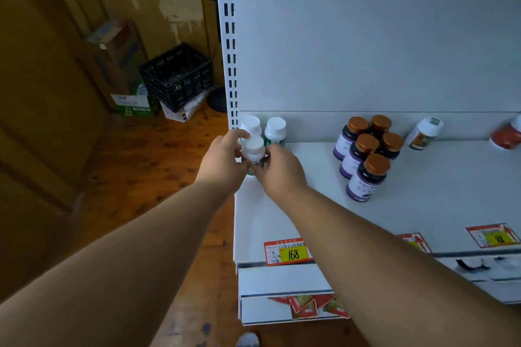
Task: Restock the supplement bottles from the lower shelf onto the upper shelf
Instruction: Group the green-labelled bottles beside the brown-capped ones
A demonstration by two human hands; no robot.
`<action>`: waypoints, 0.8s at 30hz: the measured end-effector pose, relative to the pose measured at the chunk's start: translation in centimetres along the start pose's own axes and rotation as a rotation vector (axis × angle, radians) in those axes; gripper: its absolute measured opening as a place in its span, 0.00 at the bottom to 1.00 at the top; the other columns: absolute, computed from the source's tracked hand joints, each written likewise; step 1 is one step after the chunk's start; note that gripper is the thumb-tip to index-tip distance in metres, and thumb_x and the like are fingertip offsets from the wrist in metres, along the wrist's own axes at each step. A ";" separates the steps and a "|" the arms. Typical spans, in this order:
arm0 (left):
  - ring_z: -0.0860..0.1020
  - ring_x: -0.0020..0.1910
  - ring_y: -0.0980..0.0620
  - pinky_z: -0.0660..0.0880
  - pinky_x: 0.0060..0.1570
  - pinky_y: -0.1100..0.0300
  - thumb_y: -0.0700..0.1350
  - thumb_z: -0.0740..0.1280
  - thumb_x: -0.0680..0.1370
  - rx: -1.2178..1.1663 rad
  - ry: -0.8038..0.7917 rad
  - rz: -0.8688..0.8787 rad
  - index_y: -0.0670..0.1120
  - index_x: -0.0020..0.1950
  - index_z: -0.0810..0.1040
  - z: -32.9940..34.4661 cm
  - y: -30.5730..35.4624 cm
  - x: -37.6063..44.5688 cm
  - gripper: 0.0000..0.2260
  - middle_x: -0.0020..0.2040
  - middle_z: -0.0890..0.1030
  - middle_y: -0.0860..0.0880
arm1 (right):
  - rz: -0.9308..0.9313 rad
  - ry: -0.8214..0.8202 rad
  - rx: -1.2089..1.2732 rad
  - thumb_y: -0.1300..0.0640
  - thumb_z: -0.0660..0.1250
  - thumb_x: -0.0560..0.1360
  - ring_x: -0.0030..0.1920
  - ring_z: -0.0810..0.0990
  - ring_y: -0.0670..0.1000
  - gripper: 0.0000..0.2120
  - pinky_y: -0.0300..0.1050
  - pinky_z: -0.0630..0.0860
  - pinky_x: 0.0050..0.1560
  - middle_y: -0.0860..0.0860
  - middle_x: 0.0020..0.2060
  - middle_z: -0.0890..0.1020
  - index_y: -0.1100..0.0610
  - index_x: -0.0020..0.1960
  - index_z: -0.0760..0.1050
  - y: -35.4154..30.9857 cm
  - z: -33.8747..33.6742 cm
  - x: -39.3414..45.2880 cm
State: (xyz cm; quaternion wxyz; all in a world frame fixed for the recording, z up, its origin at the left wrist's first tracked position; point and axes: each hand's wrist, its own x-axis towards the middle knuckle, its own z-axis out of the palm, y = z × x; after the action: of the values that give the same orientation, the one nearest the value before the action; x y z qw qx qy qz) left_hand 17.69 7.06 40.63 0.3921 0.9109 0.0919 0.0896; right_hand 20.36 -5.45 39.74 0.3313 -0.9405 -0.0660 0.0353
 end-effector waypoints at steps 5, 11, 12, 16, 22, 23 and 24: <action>0.77 0.48 0.54 0.74 0.43 0.65 0.40 0.71 0.76 0.026 0.003 0.006 0.57 0.68 0.70 -0.1 -0.3 0.7 0.24 0.56 0.76 0.50 | 0.026 -0.004 0.007 0.52 0.70 0.74 0.50 0.81 0.59 0.14 0.48 0.75 0.46 0.55 0.50 0.82 0.56 0.57 0.74 -0.3 0.3 0.7; 0.77 0.48 0.58 0.81 0.49 0.59 0.40 0.73 0.74 -0.058 0.035 -0.139 0.53 0.70 0.67 0.0 -0.6 -2.9 0.28 0.55 0.77 0.53 | 0.012 0.005 0.038 0.52 0.72 0.75 0.55 0.79 0.54 0.19 0.47 0.75 0.55 0.52 0.57 0.78 0.55 0.63 0.70 0.5 -0.7 -3.0; 0.78 0.49 0.57 0.80 0.49 0.60 0.40 0.73 0.74 -0.064 0.037 -0.150 0.52 0.69 0.67 0.2 -0.4 -3.8 0.27 0.55 0.77 0.53 | -0.002 -0.001 0.039 0.52 0.71 0.76 0.55 0.79 0.53 0.20 0.46 0.76 0.55 0.51 0.57 0.78 0.54 0.64 0.70 0.6 -0.9 -3.8; 0.78 0.48 0.56 0.74 0.44 0.70 0.41 0.73 0.75 -0.070 0.053 -0.131 0.50 0.66 0.71 0.6 1.6 -7.4 0.22 0.53 0.77 0.54 | -0.067 0.009 0.074 0.52 0.70 0.77 0.54 0.78 0.49 0.20 0.40 0.75 0.51 0.49 0.57 0.77 0.53 0.66 0.70 1.0 -2.3 -6.8; 0.77 0.47 0.60 0.75 0.47 0.68 0.42 0.72 0.76 -0.042 0.071 -0.006 0.51 0.62 0.73 3.0 5.6 -14.2 0.17 0.52 0.77 0.56 | -0.201 0.085 0.128 0.54 0.70 0.76 0.47 0.75 0.46 0.17 0.39 0.72 0.48 0.48 0.54 0.77 0.52 0.64 0.71 4.8 -6.6 -12.3; 0.77 0.48 0.59 0.75 0.48 0.68 0.42 0.72 0.76 -0.047 0.069 0.002 0.51 0.62 0.73 4.0 6.4 -15.3 0.17 0.52 0.76 0.56 | -0.211 0.092 0.143 0.54 0.70 0.76 0.47 0.75 0.46 0.17 0.38 0.71 0.47 0.48 0.54 0.77 0.52 0.64 0.72 6.1 -7.4 -13.2; 0.77 0.48 0.58 0.74 0.48 0.68 0.42 0.72 0.76 -0.059 0.066 0.003 0.50 0.62 0.73 5.2 7.3 -16.5 0.16 0.52 0.77 0.55 | -0.220 0.092 0.157 0.55 0.70 0.76 0.47 0.75 0.46 0.17 0.37 0.70 0.46 0.49 0.54 0.77 0.52 0.63 0.72 7.6 -8.2 -14.4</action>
State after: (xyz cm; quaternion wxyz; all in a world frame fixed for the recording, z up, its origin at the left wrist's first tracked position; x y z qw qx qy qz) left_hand 3.69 -5.38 40.94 0.4153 0.8957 0.1009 0.1226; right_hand 7.75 -18.55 41.64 0.4085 -0.8994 -0.1506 -0.0394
